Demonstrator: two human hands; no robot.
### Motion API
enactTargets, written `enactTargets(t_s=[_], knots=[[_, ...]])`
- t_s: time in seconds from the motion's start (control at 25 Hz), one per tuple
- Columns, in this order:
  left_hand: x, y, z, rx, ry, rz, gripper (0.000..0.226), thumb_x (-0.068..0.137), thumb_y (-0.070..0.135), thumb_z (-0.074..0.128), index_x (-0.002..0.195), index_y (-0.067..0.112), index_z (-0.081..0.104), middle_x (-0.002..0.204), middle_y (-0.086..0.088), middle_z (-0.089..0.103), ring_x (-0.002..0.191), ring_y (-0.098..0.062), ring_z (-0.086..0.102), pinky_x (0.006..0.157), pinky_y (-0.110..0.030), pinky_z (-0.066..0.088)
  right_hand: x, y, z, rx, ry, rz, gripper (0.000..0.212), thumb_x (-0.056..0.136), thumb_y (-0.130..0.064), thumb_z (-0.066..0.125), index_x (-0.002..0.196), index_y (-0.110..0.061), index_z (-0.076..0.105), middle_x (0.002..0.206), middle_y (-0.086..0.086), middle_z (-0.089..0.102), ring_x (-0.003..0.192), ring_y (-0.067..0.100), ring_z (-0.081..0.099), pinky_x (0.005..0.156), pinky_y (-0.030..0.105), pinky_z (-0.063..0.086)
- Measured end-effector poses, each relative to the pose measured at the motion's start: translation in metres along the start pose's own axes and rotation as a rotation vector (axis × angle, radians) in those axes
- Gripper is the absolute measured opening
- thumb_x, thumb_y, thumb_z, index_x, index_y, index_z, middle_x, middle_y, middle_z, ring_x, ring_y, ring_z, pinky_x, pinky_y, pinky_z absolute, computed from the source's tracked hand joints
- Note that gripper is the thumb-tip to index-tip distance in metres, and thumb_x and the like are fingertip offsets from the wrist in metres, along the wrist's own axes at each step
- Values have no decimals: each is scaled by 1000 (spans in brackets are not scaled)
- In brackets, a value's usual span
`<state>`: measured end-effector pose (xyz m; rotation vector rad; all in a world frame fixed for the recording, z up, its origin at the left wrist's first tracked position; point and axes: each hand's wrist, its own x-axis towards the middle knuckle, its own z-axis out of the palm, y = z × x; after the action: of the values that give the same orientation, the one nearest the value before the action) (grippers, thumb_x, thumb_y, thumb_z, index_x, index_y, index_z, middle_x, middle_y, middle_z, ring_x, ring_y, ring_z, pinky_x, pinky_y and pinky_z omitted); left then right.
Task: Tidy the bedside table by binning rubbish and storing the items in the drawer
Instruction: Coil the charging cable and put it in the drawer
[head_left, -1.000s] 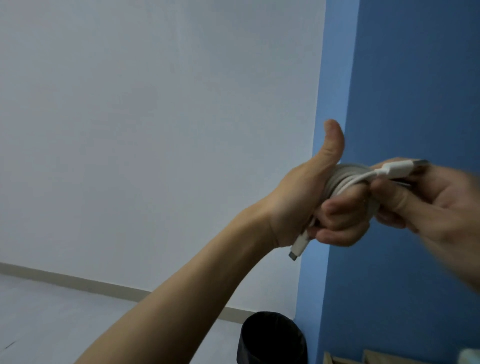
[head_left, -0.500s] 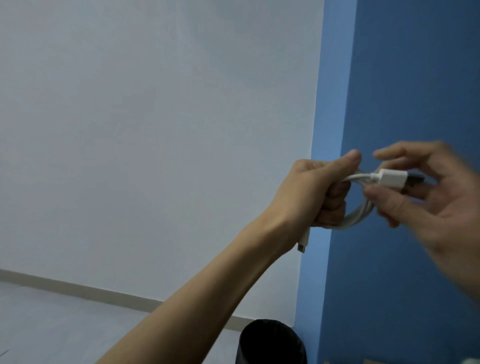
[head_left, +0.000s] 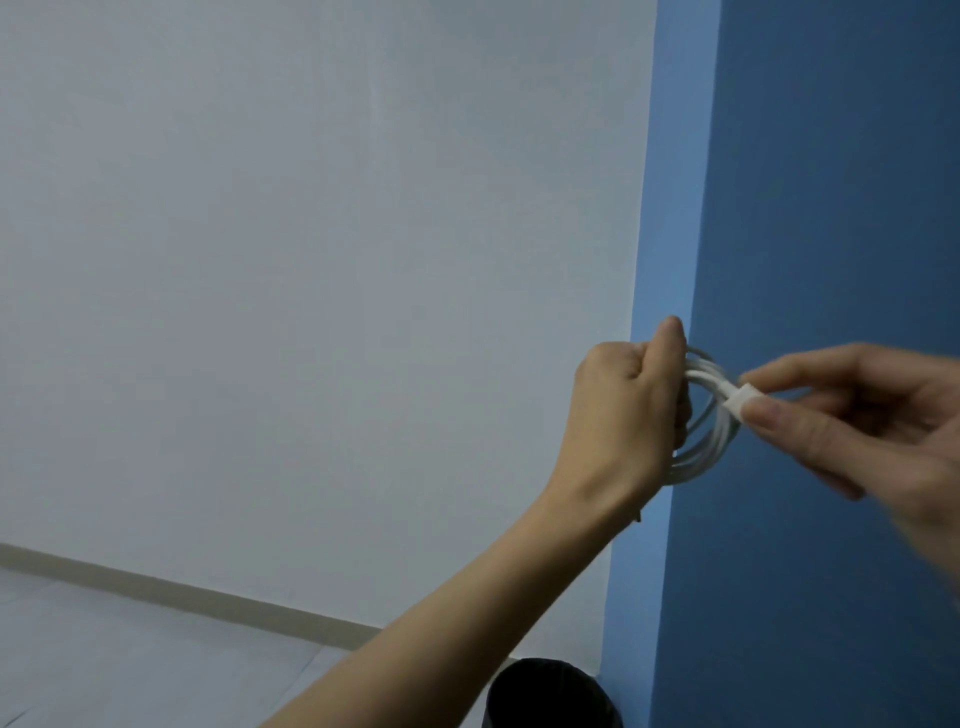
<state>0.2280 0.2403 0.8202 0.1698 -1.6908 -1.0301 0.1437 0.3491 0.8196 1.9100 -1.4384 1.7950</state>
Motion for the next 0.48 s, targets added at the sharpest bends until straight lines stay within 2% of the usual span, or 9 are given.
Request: enactTargets(t_s=[0.12,0.28,0.36,0.48], knots=[[0,1,3,6,47,28,57,99,26,38,43,19,29,31,7,26,33,-4,23,38,-19,23,1,-1,0,81,51,30,60,36,-80,66,69,-30,70,45,-8,58,35,5,45,40,5,36],[2,1,7,-28,96,26,65,99,27,38,34,21,28,30,6,28,31,-5,24,37,-19,24,-3,3,8,221,24,107,62,22,-71,76,66,-27,72,52,-2,67,40,5,58,45,9,47],[3,3,11,7,117,37,64,99,27,39,36,19,29,31,5,30,33,-5,26,38,-19,26,-6,3,15,174,13,85,58,26,-70,75,65,-27,71,54,-3,69,43,7,61,45,11,49],[4,6,12,-11,126,58,60,99,27,39,40,19,29,33,5,31,35,-7,27,38,-20,26,0,13,15,-17,143,10,56,35,-77,68,73,-36,61,66,-13,68,57,5,62,50,11,48]])
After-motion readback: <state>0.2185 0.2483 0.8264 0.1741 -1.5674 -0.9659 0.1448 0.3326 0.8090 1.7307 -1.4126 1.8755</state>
